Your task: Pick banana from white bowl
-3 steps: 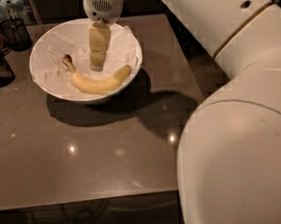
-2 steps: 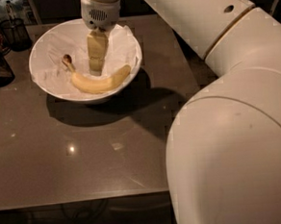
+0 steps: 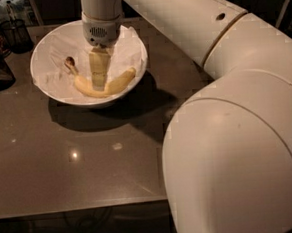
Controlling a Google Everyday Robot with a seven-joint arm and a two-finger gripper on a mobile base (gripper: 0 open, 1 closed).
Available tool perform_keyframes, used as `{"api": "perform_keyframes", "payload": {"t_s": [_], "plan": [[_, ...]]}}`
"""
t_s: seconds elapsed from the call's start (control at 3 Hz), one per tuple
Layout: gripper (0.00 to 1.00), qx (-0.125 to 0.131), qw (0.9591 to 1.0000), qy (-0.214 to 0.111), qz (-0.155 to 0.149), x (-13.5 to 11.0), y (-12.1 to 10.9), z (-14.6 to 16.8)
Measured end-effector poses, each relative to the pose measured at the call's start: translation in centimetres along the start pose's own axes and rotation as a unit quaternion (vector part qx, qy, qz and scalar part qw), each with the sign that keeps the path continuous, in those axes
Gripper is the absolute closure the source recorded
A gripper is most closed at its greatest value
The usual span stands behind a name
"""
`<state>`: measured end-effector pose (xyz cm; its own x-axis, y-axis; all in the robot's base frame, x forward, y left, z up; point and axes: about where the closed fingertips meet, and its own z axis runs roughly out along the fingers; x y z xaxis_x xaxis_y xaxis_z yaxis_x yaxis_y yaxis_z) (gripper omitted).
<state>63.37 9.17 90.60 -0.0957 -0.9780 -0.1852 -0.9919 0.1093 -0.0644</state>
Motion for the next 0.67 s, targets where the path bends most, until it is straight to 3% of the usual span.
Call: {"api": "perform_keyframes", "payload": {"t_s": [0.67], "plan": [[0.33, -0.010, 0.9998, 0.016, 0.004, -0.18, -0.20, 1.92]]}}
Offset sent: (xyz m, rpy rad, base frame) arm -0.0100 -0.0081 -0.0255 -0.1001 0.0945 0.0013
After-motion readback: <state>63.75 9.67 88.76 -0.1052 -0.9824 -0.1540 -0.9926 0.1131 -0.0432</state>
